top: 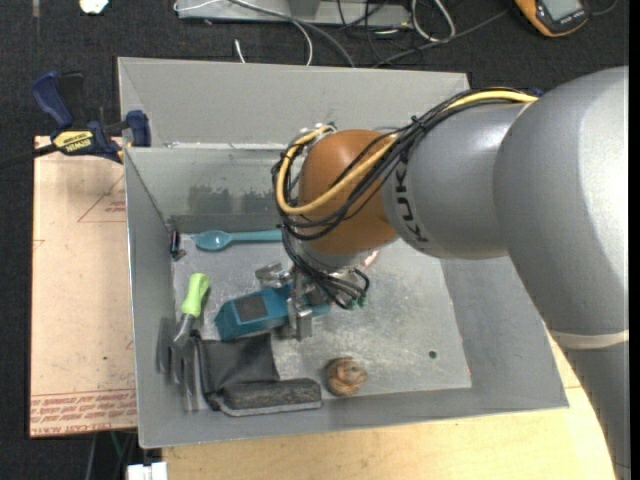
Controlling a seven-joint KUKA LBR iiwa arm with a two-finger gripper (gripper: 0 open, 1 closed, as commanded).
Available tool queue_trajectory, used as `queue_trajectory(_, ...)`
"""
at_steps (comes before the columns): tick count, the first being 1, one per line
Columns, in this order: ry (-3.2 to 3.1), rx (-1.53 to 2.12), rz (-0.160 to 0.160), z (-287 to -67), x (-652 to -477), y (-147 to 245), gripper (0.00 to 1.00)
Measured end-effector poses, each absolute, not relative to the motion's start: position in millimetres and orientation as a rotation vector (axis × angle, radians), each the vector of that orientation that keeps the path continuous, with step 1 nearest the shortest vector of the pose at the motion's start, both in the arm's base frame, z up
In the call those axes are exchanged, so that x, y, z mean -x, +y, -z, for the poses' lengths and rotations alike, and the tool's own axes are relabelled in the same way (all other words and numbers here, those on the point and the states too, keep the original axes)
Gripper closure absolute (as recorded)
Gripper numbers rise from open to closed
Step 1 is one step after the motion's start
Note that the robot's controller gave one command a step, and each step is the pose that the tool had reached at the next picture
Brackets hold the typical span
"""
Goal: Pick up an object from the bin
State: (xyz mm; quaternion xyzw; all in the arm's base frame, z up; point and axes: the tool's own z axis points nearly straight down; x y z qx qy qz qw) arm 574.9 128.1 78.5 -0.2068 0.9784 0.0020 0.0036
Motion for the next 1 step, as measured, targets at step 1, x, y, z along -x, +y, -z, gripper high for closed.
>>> queue_trajectory(1, 3.072, 0.648, -0.007, -114.6, -573.4, 128.1, 1.0)
